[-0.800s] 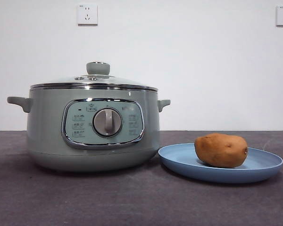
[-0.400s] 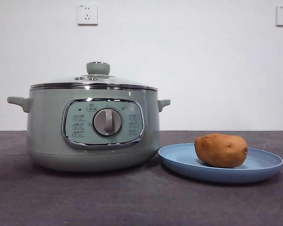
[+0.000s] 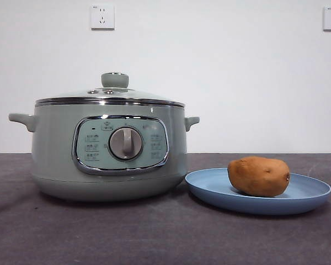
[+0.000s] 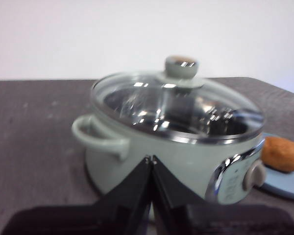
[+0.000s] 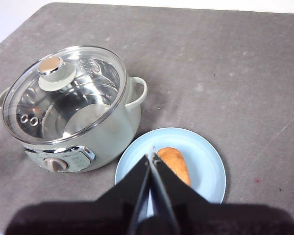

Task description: Take the potato out from the steamer,put the potato on the plate,close the lid

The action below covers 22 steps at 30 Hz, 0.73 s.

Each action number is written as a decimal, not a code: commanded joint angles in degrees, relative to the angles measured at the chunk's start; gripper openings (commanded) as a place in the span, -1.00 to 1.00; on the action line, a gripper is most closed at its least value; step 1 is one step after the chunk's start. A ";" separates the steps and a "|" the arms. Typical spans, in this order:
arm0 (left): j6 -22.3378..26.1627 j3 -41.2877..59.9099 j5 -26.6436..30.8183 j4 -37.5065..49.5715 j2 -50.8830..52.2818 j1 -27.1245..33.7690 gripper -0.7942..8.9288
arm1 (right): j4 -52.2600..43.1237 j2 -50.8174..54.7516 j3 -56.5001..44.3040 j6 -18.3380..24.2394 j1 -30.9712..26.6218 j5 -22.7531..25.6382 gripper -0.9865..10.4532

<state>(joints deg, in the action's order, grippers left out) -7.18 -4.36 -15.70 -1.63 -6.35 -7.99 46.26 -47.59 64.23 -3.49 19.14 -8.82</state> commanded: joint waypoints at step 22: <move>-3.37 3.23 13.75 -11.32 6.12 0.37 -0.84 | -0.31 0.02 -0.31 -0.55 0.04 0.15 -0.83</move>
<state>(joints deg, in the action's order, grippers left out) -10.20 -1.61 -2.07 -12.38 -0.36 -7.86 46.26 -47.59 64.23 -3.49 19.14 -8.82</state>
